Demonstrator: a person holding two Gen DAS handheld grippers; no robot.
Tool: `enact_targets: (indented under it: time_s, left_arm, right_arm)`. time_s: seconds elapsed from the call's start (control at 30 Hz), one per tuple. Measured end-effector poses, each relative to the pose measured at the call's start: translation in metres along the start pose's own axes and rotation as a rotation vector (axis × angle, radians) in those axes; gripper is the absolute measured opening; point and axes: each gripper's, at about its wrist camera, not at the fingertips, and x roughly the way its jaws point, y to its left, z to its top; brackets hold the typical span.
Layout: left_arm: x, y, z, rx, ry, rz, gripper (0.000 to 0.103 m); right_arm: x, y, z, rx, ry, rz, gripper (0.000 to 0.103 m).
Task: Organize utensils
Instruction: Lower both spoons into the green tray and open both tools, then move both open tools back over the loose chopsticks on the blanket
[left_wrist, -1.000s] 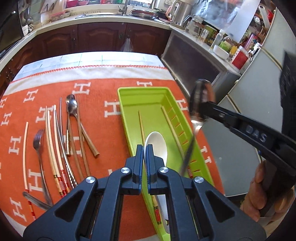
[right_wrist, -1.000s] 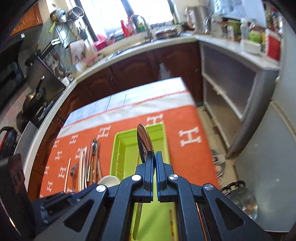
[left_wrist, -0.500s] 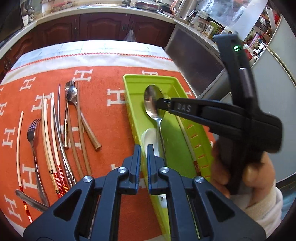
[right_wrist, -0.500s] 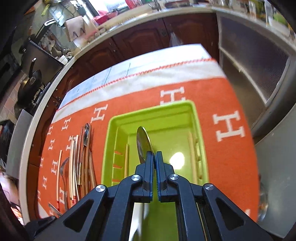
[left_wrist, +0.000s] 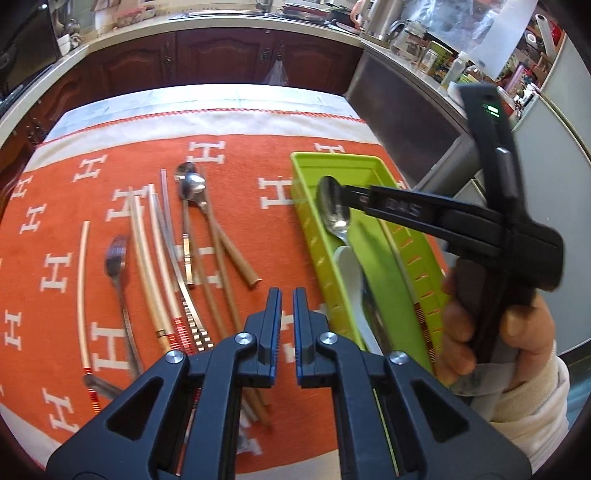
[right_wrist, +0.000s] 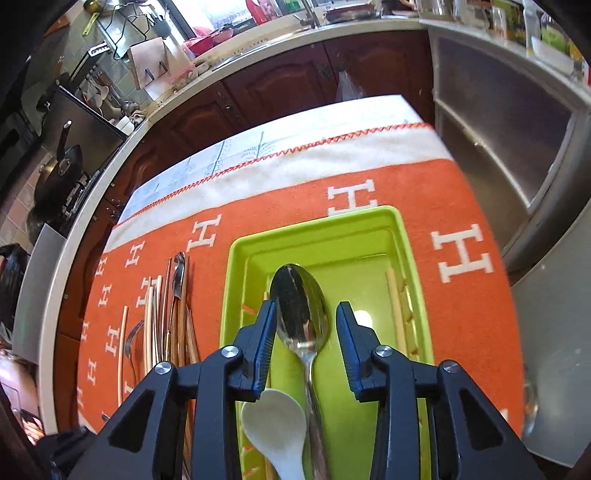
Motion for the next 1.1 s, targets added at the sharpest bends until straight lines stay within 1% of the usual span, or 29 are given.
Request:
enact_targets:
  time_s: [0.17, 0.33, 0.47, 0.57, 0.77, 0.97, 1.1]
  left_arm:
    - [-0.012, 0.013, -0.003, -0.012, -0.002, 0.036, 0.002]
    - [-0.028, 0.026, -0.009, -0.022, -0.015, 0.072, 0.002]
    - [-0.045, 0.037, -0.016, -0.034, -0.026, 0.096, 0.002]
    - [-0.060, 0.045, -0.024, -0.036, -0.040, 0.128, 0.002]
    - [-0.085, 0.073, -0.042, -0.067, -0.063, 0.175, 0.003]
    - [-0.094, 0.102, -0.051, -0.130, -0.065, 0.201, 0.003]
    - [-0.094, 0.127, -0.054, -0.181, -0.070, 0.213, 0.003]
  right_arm:
    - [-0.031, 0.008, -0.017, -0.009, -0.016, -0.007, 0.034]
    - [-0.058, 0.026, -0.037, -0.046, -0.023, -0.009, 0.034]
    - [-0.079, 0.047, -0.058, -0.080, -0.025, 0.009, 0.034]
    - [-0.087, 0.061, -0.071, -0.089, -0.016, 0.035, 0.034]
    - [-0.095, 0.092, -0.091, -0.129, 0.003, 0.063, 0.034]
    - [-0.088, 0.117, -0.107, -0.169, 0.040, 0.078, 0.034]
    - [-0.078, 0.128, -0.114, -0.192, 0.066, 0.070, 0.034]
